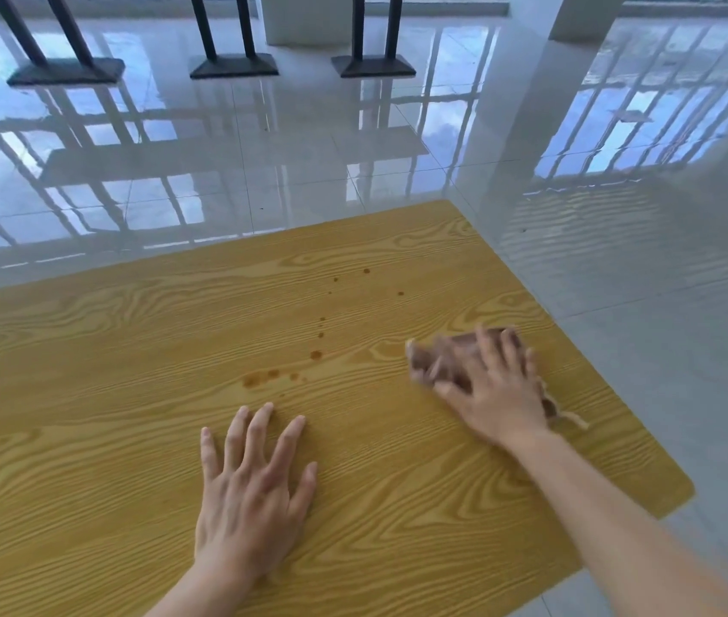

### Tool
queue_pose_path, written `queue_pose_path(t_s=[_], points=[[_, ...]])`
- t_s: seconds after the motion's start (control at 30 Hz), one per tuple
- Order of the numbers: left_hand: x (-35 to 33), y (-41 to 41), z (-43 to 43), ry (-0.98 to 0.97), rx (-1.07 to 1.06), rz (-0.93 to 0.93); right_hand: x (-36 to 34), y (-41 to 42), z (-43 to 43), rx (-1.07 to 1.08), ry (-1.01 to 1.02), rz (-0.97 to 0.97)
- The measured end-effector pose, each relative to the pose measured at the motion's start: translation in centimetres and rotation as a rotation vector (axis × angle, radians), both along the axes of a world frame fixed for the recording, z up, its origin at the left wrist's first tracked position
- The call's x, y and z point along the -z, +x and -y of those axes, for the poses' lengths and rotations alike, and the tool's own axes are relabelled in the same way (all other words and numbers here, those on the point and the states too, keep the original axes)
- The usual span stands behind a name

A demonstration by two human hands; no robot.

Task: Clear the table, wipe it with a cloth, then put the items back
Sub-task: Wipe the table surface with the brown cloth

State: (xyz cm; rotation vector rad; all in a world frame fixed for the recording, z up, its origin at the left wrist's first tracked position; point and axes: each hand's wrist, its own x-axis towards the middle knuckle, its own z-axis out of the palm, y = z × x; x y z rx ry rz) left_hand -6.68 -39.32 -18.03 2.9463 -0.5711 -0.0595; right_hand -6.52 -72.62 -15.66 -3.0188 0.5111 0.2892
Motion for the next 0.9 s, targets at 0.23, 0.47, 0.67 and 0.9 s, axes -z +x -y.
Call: queue_pose_path(t_s=[0.23, 0.47, 0.67, 0.9], points=[[0.1, 0.1, 0.1, 0.020, -0.008, 0.001, 0.4, 3.1, -8.9, -0.139, 0.113, 0.040], [0.0, 0.1, 0.1, 0.020, 0.000, -0.022, 0.2, -1.4, -0.3, 0.019, 0.020, -0.001], [-0.2, 0.3, -0.4, -0.137, -0.041, -0.016, 0.4, 4.1, -3.7, 0.062, 0.076, 0.010], [-1.1, 9.0, -6.8, -0.008, -0.281, -0.068, 0.6, 0.2, 0.1, -0.016, -0.020, -0.006]])
